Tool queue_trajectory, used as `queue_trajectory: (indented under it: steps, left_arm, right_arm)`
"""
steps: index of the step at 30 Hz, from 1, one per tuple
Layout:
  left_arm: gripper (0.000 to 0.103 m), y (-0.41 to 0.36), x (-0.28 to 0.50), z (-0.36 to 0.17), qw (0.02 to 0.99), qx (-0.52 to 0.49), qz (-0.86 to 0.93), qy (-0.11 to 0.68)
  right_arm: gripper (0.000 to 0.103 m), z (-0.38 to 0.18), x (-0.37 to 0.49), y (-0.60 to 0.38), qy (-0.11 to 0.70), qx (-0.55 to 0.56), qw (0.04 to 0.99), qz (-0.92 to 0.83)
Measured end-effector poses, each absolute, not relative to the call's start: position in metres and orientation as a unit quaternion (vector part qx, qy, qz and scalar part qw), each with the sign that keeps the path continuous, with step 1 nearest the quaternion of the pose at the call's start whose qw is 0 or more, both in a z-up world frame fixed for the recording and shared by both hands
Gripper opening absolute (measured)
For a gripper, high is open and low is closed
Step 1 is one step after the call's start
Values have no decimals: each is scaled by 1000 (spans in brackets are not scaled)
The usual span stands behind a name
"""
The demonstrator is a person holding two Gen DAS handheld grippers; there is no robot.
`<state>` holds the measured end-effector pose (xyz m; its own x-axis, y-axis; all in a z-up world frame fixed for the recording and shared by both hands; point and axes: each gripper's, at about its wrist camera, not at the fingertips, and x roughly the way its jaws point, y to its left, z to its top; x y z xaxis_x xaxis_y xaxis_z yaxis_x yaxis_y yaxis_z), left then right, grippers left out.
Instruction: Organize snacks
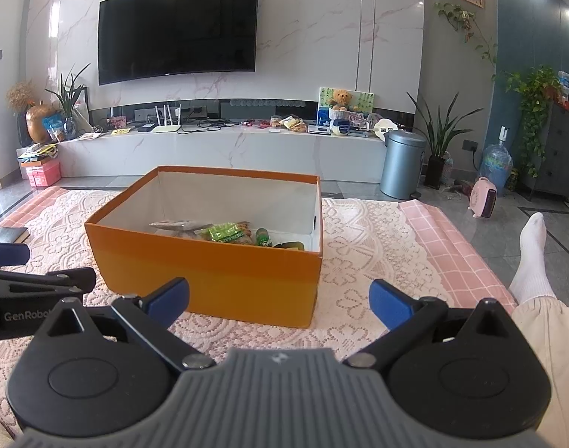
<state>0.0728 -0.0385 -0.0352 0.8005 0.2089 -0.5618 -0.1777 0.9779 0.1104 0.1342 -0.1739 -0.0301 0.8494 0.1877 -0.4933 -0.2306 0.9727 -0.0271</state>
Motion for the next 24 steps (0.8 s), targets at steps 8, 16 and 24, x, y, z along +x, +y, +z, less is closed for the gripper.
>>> queue_trajectory:
  steps: [8,16,24]
  left_arm:
    - [94,-36,71,-32,948,23,105,298]
    - [94,-35,68,-29,949,27,104,295]
    - [94,-35,65,-25,952,26,101,289]
  right_arm:
    - [99,-30,133,-174,255,-42,960,111]
    - [99,-31,132,-173,259,-42,958,113]
    - [99,-30,131,-173,260,-43,958,112]
